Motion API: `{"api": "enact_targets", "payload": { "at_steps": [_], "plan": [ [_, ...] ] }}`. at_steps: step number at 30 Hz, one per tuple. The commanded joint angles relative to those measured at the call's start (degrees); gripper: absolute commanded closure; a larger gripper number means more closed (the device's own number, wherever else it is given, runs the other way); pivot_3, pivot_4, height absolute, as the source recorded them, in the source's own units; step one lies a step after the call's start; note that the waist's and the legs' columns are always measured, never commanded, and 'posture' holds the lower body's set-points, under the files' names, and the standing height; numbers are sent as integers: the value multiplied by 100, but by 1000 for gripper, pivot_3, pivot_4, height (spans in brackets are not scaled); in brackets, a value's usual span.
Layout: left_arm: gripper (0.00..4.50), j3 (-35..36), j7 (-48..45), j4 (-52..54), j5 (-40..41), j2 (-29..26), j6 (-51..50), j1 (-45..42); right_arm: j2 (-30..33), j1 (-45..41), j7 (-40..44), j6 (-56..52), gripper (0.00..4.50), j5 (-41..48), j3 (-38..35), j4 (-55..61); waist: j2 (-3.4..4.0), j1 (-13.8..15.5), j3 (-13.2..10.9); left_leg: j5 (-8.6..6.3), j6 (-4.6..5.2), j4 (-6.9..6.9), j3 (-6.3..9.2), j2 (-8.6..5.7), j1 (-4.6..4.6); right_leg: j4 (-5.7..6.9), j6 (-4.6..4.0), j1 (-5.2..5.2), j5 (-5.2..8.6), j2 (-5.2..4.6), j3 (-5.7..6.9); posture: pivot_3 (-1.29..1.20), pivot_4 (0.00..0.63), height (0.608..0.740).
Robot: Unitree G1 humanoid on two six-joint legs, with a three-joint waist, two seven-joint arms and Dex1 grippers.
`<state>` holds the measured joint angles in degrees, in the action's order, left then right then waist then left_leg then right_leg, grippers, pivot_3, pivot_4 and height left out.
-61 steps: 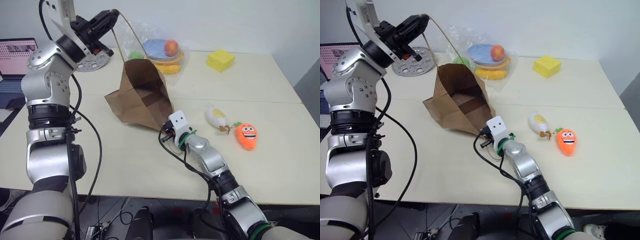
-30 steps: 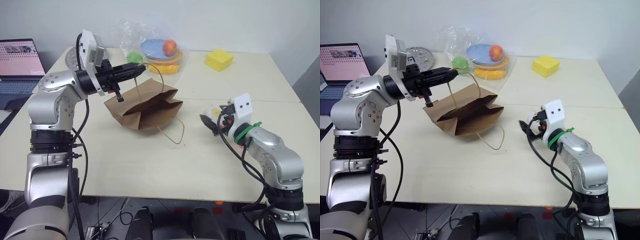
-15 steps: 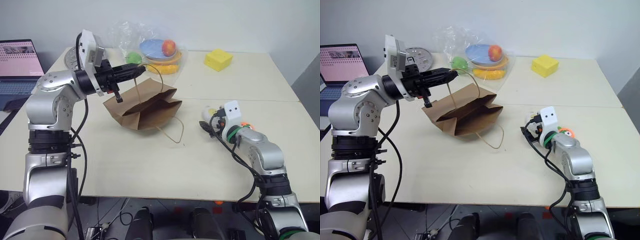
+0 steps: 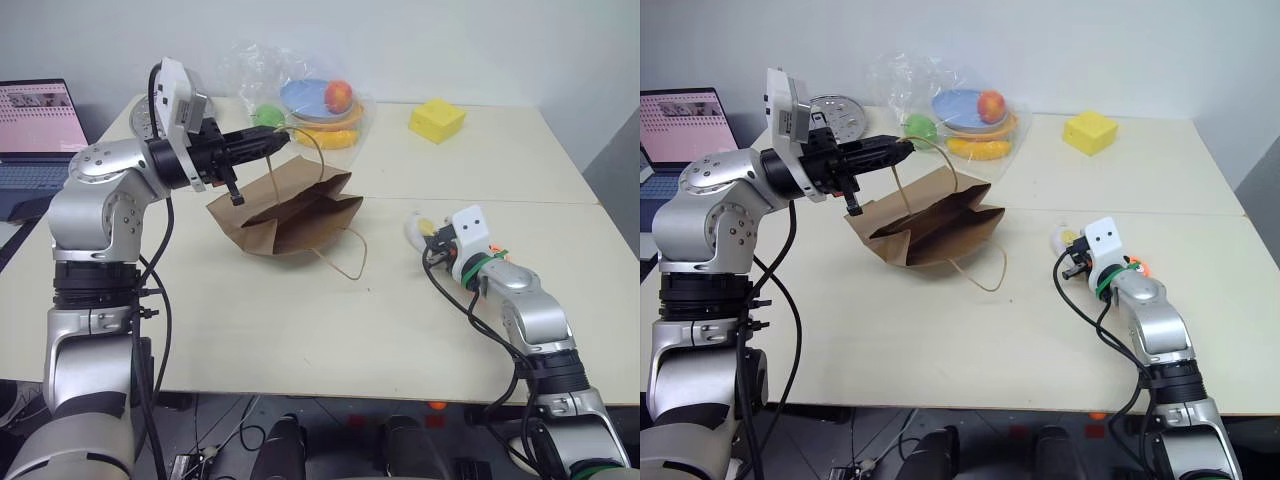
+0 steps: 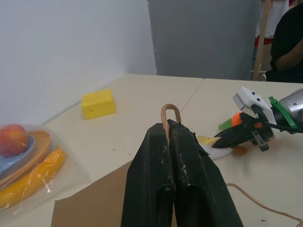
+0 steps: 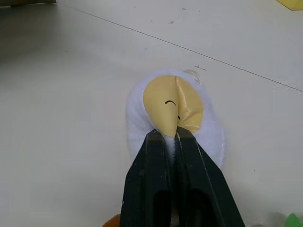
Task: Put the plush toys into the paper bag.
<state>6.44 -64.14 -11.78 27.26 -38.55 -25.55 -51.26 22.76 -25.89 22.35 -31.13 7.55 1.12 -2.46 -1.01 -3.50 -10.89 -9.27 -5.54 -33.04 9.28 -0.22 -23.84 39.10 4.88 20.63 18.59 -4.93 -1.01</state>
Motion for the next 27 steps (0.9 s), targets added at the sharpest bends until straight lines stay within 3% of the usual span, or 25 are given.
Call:
{"api": "enact_targets", "payload": {
  "at_steps": [1, 8, 15, 19, 27],
  "plan": [
    [4500, 77, 43, 111, 18, -23, 114, -93, -43, 59, 121, 36, 4483, 249, -232, 400, 0, 1, 0, 0, 0, 0, 0, 0, 0, 0, 0, 0, 0, 0, 0, 0, 150, 740],
    [4500, 75, -28, 155, 53, -59, 28, -39, 352, -30, 1193, -1236, 4483, 1826, -466, 2274, 2, 5, -2, 0, 0, 5, 2, 0, -8, 1, 0, 8, 0, 0, 3, 0, 150, 740],
    [4500, 24, -42, 155, 38, -8, 47, -39, 444, -418, 1179, -2225, 4483, 2631, -416, 2860, 2, 22, -2, 0, 0, 3, 3, 0, -6, -2, 0, 3, 0, 0, 3, 0, 150, 740],
    [4500, -60, -28, 180, 41, 112, 38, -139, -254, -945, 558, -2056, 4483, 1988, 470, 2274, 3, -20, -2, 0, 1, 4, 2, 1, -5, -1, 0, 8, 0, 0, 2, 0, 150, 740],
    [4500, -72, -36, 399, 152, 133, -91, -54, -1009, -1613, 260, -1642, 4483, 1324, 1119, 1341, 2, -23, -2, 1, 0, 4, 3, 0, -20, 8, -1, 28, -1, 0, 3, 0, 150, 740]
  ]
}}
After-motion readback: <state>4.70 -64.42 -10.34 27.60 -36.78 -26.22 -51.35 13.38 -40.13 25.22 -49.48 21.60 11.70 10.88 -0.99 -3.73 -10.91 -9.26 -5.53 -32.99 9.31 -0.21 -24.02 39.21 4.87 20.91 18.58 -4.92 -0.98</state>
